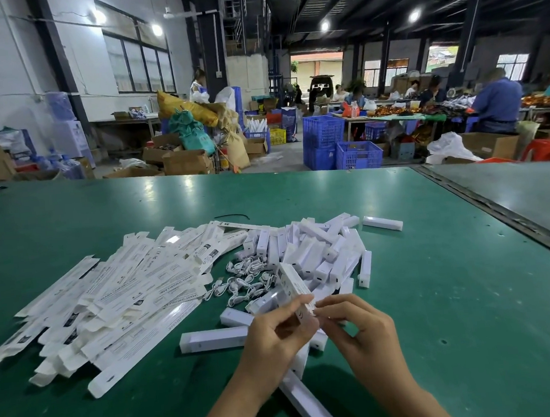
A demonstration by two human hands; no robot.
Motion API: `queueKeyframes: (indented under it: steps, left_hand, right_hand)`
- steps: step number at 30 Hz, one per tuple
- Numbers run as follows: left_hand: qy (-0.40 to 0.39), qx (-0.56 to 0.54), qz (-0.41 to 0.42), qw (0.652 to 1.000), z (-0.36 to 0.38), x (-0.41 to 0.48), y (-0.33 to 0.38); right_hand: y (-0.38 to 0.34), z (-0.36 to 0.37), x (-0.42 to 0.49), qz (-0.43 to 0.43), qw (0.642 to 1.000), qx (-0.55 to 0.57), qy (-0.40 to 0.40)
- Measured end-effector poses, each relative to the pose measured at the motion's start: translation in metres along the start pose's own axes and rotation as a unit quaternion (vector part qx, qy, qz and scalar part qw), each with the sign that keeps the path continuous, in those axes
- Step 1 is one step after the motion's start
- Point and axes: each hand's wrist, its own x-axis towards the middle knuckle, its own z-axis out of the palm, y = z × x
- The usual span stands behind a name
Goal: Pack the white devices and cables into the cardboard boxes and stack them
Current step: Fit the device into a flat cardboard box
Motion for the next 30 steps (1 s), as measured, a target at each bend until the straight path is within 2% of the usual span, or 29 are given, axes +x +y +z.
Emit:
queueKeyframes:
  steps: [3, 6, 9, 14, 17, 22, 26, 30]
  left_hand:
    - [0.011, 0.012, 0.005, 1.000, 0.002, -0.001, -0.003]
    - [0.017, 0.016, 0.019, 1.000, 0.003, -0.002, 0.002]
    - [0.007, 0.001, 0.039, 0.999, 0.006, -0.004, 0.009]
    - [-0.015, -0.033, 0.053, 0.998, 0.007, -0.005, 0.013]
    - [-0.011, -0.006, 0.068, 0.998, 0.005, -0.006, 0.014]
    - [-0.031, -0.026, 0.086, 0.995, 0.008, -0.005, 0.018]
    - [-0.026, -0.016, 0.086, 0.996, 0.010, -0.003, 0.018]
    - [-0.058, 0.081, 0.080, 0.992, 0.008, -0.005, 0.011]
  right_hand:
    - [-0.003, -0.001, 0.001, 0.115, 0.988, 0.104, -0.001]
    - [-0.003, -0.002, 0.004, 0.216, 0.946, 0.239, 0.027]
    - [-0.006, -0.002, 0.006, 0.242, 0.931, 0.275, 0.012]
    - [-0.009, -0.003, 0.004, 0.267, 0.891, 0.350, -0.110]
    - [-0.010, -0.005, 0.005, 0.273, 0.882, 0.369, -0.107]
    - [-0.009, -0.005, 0.004, 0.273, 0.896, 0.344, -0.070]
    - [-0.013, -0.003, 0.004, 0.277, 0.894, 0.349, -0.058]
    - [-0.016, 0.004, 0.004, 0.363, 0.865, 0.335, -0.086]
